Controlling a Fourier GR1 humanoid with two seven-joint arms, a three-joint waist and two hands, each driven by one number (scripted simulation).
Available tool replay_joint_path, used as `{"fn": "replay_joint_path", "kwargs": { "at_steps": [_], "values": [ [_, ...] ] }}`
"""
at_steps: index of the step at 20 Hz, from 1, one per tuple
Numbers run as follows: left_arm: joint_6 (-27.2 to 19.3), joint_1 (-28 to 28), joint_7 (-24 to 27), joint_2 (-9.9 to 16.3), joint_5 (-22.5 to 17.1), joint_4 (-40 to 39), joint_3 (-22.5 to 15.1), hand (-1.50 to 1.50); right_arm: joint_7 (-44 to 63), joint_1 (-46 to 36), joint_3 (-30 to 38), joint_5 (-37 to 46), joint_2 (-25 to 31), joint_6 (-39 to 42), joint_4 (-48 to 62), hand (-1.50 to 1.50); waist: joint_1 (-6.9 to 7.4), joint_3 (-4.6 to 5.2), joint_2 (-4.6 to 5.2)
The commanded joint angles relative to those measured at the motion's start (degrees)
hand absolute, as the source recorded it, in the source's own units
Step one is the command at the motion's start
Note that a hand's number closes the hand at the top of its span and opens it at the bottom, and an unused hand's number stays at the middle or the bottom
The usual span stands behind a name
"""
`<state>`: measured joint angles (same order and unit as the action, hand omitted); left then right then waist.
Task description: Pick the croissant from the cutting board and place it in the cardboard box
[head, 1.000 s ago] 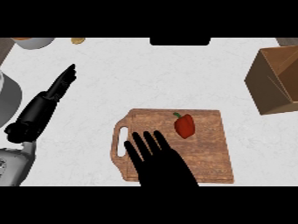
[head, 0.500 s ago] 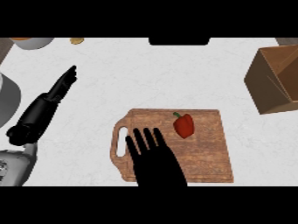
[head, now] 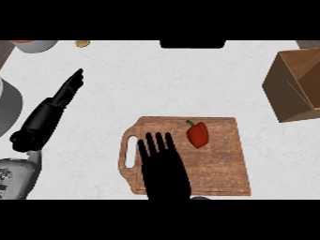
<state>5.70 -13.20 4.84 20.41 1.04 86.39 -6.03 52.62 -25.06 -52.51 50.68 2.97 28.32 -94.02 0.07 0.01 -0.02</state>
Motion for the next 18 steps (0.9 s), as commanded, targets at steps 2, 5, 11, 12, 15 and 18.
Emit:
{"fn": "replay_joint_path", "kwargs": {
  "at_steps": [2,5,11,12,15,18],
  "values": [
    [-0.2,0.5,-1.5,-2.1,2.3,1.6,0.1,0.0,-1.0,5.8,-0.7,5.0,1.6,-0.9,-0.6,-1.5,-0.1,-0.02,-0.04],
    [2.1,-1.3,2.7,-2.0,3.0,-3.7,2.7,0.0,-5.7,1.6,4.9,5.4,-2.8,0.5,4.8,-1.5,-0.04,-0.01,0.03],
    [5.1,1.4,2.9,-1.3,2.3,-0.6,5.1,0.0,-5.7,4.5,6.7,5.9,-2.9,5.6,0.2,-1.5,-0.09,0.0,0.0],
    [3.5,4.0,-0.6,-3.1,4.0,3.8,2.4,0.0,-9.3,5.2,4.7,9.0,-2.9,-2.5,9.4,-1.5,0.16,-0.02,0.01],
    [4.9,2.4,-0.8,-2.9,2.8,3.4,4.9,0.0,-9.9,7.2,6.6,10.5,0.0,0.1,5.9,-1.5,-0.03,-0.01,-0.02],
    [4.2,2.4,-0.6,-4.8,4.7,3.1,4.1,0.0,-11.5,5.8,8.4,12.4,-1.4,-1.3,9.9,-1.5,0.0,-0.01,0.0]
  ]
}}
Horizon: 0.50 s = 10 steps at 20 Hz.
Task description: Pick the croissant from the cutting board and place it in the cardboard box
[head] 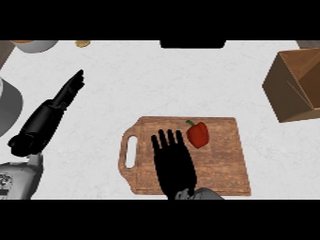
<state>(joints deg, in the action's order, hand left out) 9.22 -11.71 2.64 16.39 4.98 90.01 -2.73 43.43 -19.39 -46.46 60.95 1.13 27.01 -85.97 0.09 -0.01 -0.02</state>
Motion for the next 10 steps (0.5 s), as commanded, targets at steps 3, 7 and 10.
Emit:
{"fn": "replay_joint_path", "kwargs": {
  "at_steps": [3,7,10],
  "values": [
    [2.3,3.1,1.0,-0.1,0.6,3.0,1.7,0.0,-4.3,0.6,2.6,3.0,-1.0,-3.1,5.5,-1.5,0.13,0.0,0.0],
    [1.6,-1.5,0.7,-1.8,1.6,-2.6,2.1,0.0,-9.5,3.1,3.6,2.5,3.2,-7.0,7.4,-1.5,-0.13,0.0,0.07],
    [3.7,-1.3,1.0,-0.4,0.4,-1.9,3.9,0.0,-12.5,2.1,1.5,2.4,3.2,-5.3,4.7,1.5,-0.08,0.0,0.0]
  ]
}}
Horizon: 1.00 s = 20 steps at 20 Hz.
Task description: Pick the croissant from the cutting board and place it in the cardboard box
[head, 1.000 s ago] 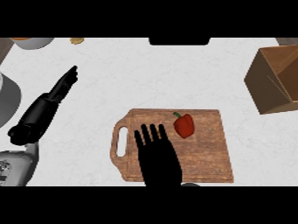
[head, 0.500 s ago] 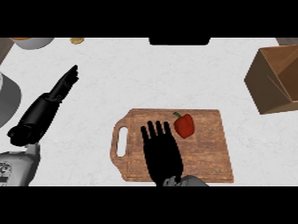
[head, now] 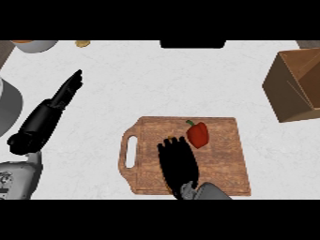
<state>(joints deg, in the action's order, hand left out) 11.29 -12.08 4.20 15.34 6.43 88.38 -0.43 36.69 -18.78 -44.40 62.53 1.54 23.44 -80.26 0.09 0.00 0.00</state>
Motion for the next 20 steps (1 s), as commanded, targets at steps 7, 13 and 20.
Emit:
{"fn": "replay_joint_path", "kwargs": {
  "at_steps": [7,13,20],
  "values": [
    [0.3,0.2,-1.2,-1.9,1.6,1.6,-0.1,0.0,-11.7,-0.6,-1.9,8.0,1.6,-11.4,4.9,1.5,-0.01,-0.01,-0.02],
    [-0.3,-1.4,-1.5,-2.9,2.8,0.2,-0.2,0.0,-13.6,-1.9,-2.3,12.1,0.7,-17.9,3.1,1.5,-0.1,-0.02,-0.04],
    [2.0,-2.3,-0.3,-0.6,0.8,1.0,1.3,0.0,-6.7,-20.2,32.3,-0.2,3.3,-21.9,18.6,1.5,2.54,-0.17,1.77]
  ]
}}
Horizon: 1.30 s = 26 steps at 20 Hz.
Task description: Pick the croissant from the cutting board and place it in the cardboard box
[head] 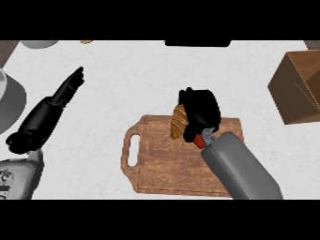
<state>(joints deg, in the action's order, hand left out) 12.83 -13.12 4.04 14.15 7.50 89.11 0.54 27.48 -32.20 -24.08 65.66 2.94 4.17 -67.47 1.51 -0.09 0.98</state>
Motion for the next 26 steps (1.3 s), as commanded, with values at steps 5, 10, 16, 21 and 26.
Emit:
{"fn": "replay_joint_path", "kwargs": {
  "at_steps": [5,10,16,21,26],
  "values": [
    [-0.9,-1.9,0.7,-1.7,1.5,-1.9,-1.5,0.0,-0.2,-19.9,15.4,0.8,5.6,-9.8,21.0,1.5,1.53,0.06,0.29],
    [0.0,-2.1,-0.8,-1.4,0.9,-1.6,-1.1,0.0,3.4,-30.3,19.8,1.8,6.9,-13.5,27.5,1.5,1.05,0.08,-0.22],
    [-0.5,-1.6,1.0,-1.2,1.7,-2.5,-0.8,0.0,16.9,-33.3,26.1,3.4,8.7,-24.2,26.6,1.5,0.0,0.1,-0.42],
    [1.0,-0.1,-1.3,-0.7,0.4,0.4,-0.5,0.0,19.9,-34.9,29.5,5.4,14.1,-28.7,32.4,1.5,0.23,0.08,-0.52],
    [-0.3,-0.8,0.0,-1.2,2.2,-1.8,-0.4,0.0,17.7,-33.8,32.7,3.1,19.1,-28.6,34.0,1.5,-0.8,0.09,-0.74]
  ]
}}
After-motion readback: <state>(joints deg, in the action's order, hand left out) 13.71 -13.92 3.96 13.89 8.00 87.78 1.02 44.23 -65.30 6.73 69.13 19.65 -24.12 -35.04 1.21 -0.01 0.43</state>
